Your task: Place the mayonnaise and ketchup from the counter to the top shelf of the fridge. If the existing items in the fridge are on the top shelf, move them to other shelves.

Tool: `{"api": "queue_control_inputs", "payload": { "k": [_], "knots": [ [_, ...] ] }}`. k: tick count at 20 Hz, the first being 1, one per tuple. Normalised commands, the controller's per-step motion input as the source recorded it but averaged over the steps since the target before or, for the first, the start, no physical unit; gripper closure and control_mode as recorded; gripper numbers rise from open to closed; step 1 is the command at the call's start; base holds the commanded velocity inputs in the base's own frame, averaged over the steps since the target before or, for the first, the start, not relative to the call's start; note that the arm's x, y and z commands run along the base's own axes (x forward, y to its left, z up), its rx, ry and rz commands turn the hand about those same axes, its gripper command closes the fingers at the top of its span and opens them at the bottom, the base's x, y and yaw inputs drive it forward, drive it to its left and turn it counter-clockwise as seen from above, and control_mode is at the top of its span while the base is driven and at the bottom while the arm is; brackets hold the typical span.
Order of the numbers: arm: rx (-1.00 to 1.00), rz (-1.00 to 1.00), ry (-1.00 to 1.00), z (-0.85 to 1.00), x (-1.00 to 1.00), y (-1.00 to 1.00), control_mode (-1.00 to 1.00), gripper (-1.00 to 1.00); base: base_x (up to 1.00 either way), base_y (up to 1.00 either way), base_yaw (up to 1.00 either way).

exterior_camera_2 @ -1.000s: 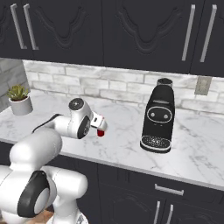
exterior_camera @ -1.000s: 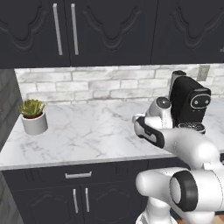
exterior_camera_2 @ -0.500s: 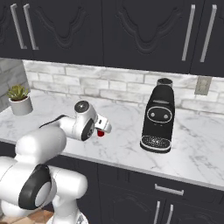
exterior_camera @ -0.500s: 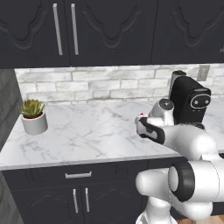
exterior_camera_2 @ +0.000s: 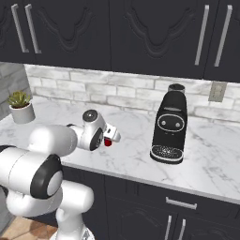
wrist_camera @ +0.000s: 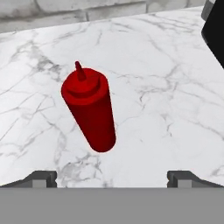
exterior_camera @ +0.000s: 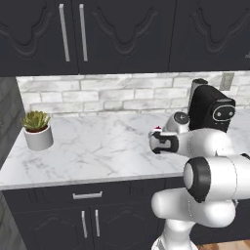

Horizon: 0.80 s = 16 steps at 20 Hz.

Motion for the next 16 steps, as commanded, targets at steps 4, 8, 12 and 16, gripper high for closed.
{"api": "queue_control_inputs", "payload": {
  "k": [4, 8, 12, 16],
  "knots": [
    [-0.01, 0.01, 0.0, 0.0, 0.21, 0.13, -1.0, -1.0, 0.0, 0.0, 0.0],
    [-0.05, 0.02, 0.0, -0.03, 0.25, 0.04, -1.0, -1.0, 0.0, 0.0, 0.0],
    [-0.05, 0.01, 0.0, -0.06, 0.23, 0.0, -1.0, -1.0, 0.0, 0.0, 0.0],
    [-0.03, 0.0, 0.0, -0.06, 0.18, 0.0, -1.0, -1.0, 0.0, 0.0, 0.0]
  ]
}}
